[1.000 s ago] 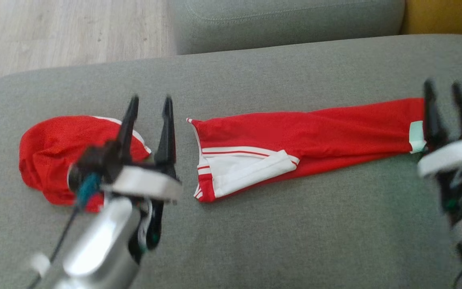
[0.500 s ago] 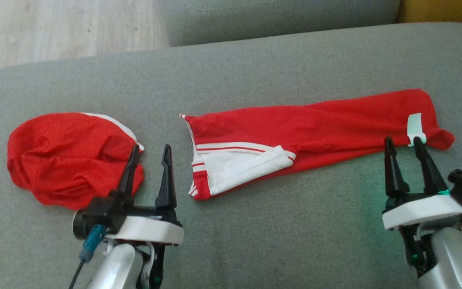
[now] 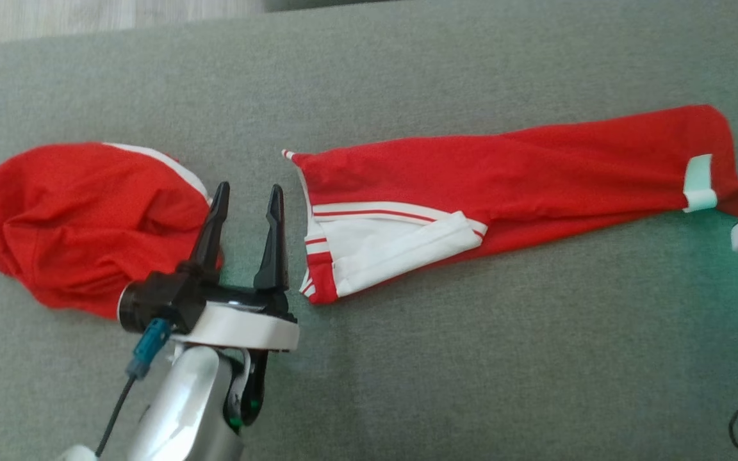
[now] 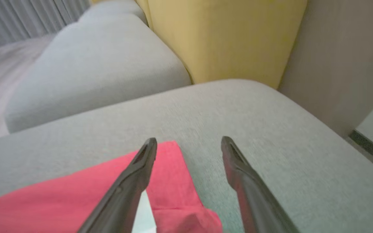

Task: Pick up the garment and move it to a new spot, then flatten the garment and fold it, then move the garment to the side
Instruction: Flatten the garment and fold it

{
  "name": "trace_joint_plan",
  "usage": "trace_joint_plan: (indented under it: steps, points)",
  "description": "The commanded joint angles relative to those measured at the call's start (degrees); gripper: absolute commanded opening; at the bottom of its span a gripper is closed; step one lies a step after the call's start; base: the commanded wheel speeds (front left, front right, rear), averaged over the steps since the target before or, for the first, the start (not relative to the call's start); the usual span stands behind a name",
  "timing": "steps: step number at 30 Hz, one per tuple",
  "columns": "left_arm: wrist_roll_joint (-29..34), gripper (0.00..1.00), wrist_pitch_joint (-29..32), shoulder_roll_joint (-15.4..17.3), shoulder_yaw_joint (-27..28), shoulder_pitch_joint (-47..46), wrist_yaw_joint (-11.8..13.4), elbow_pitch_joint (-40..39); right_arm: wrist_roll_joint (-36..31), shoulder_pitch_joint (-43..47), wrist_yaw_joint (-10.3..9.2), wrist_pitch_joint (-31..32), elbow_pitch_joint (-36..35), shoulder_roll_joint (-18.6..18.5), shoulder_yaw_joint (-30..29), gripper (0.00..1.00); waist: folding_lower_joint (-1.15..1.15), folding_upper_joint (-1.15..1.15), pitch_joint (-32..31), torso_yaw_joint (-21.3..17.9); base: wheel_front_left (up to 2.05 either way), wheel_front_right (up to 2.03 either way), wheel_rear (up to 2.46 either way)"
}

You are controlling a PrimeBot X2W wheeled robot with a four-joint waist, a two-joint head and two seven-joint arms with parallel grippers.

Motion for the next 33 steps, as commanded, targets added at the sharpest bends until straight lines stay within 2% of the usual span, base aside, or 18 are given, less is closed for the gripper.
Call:
trace_joint_plan:
  steps: [1, 4, 15, 24, 25, 26, 33]
  points:
    - [0.74, 1.00, -0.54, 0.13, 2.22, -2.36, -0.36, -1.40, -0.50, -2.06, -0.04, 1.66, 0.09, -0.31, 0.09, 1.00, -0.01, 0.00, 0.75, 0.65, 0.00, 0.00, 0.00]
    - [0.99, 1.00, -0.54, -0.05, 2.60, -2.87, -0.83, -0.99, -2.54, -4.32, -0.04, 5.38, 4.32, -0.16, -1.64, 1.00, -0.01, 0.00, 1.22, 1.21, 0.00, 0.00, 0.00]
    - [1.65, 1.00, -0.54, -0.25, 3.68, -3.48, -1.59, -0.44, -6.76, -8.35, -0.04, 9.88, 13.22, 0.91, -6.00, 1.00, -0.01, 0.00, 2.02, 1.87, 0.00, 0.00, 0.00]
    - [1.42, 1.00, -0.54, -0.27, 4.54, -3.96, -1.28, -0.88, -3.29, -9.55, -0.04, 12.45, 15.90, 2.47, -4.54, 1.00, -0.01, 0.00, 2.98, 1.00, 0.00, 0.00, 0.00]
    - [1.53, 1.00, -0.54, -0.27, 4.72, -4.01, -1.31, -0.84, -2.58, -9.55, -0.04, 12.75, 16.01, 2.54, -4.40, 0.74, -0.01, 0.00, 3.03, 0.88, 0.00, 0.00, 0.00]
    - [1.66, 1.00, -0.54, -0.27, 4.88, -4.08, -1.37, -0.79, -1.98, -9.50, -0.04, 12.94, 16.03, 2.55, -4.18, 0.00, -0.01, 0.00, 3.04, 0.76, 0.00, 0.00, 0.00]
    - [2.02, 1.00, -0.54, -0.27, 5.45, -4.16, -1.61, -0.47, -0.30, -8.63, -0.04, 10.77, 14.32, -0.86, -2.99, 0.00, -0.01, 0.00, 2.15, 0.00, 0.00, 0.00, 0.00]
